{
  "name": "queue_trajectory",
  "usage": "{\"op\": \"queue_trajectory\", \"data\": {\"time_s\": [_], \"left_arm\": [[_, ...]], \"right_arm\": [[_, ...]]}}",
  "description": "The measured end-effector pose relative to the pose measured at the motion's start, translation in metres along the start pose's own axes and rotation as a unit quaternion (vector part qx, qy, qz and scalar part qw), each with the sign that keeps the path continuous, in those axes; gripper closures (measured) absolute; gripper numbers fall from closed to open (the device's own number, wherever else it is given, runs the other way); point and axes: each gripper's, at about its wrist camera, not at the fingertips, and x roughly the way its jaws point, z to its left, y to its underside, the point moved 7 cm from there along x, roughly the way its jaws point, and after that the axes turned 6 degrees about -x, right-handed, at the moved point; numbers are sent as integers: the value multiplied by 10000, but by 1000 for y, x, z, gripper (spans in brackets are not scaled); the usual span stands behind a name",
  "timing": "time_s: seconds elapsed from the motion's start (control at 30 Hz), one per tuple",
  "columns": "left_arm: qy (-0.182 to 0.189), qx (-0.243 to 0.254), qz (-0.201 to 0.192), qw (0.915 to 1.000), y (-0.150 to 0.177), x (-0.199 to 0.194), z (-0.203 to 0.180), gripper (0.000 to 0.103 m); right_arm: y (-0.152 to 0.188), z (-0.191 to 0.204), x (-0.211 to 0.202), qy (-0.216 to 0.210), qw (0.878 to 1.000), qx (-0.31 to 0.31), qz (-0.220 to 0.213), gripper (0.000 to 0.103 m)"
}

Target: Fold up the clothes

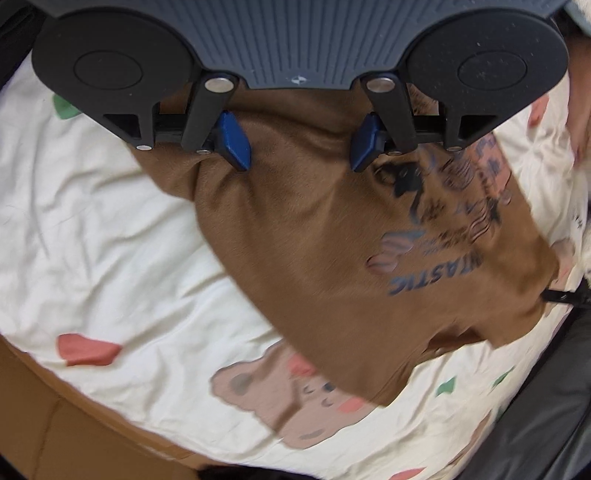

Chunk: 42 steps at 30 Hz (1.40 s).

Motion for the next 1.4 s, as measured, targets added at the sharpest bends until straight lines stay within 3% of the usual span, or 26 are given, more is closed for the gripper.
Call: {"op": "queue_trajectory", "data": {"time_s": [0.07, 0.13, 0.23, 0.3, 0.47, 0.7, 0.8, 0.9, 0.93, 1.2, 1.4], "left_arm": [[-7, -28, -15, 10000, 1, -2, 0, 91], [36, -114, -85, 9999, 0, -9, 2, 95], [105, -230, -245, 9994, -5, -23, 5, 97], [181, -358, -409, 9984, -11, -37, 9, 97], [239, -499, -730, 9958, -30, -64, 17, 97], [-235, -553, -527, 9968, -23, -65, 36, 97], [-533, -465, -250, 9972, -7, -54, 46, 97], [-672, -461, -46, 9967, 6, -44, 53, 97], [-703, -468, 12, 9964, 11, -41, 55, 97], [-639, -522, 34, 9966, 19, -41, 63, 97], [-600, -566, 5, 9966, 21, -41, 63, 97]], "right_arm": [[3, 3, 0, 16, 9999, -116, 4, 54], [6, 3, -2, 65, 9997, -223, -3, 81], [6, 5, -12, -186, 9995, -259, -30, 95], [6, 9, -18, -336, 9990, -276, -39, 96], [11, 45, -28, -1400, 9886, -532, 174, 96], [20, 106, -8, -2137, 9691, -1087, 583, 95], [17, 117, -1, -2177, 9672, -1086, 724, 87], [9, 116, -13, -2320, 9655, -1000, 632, 62], [5, 114, -17, -2352, 9655, -961, 574, 59], [-35, 88, -49, -2180, 9725, -818, 90, 59], [-78, 52, -55, -1783, 9819, -627, -134, 59]]}}
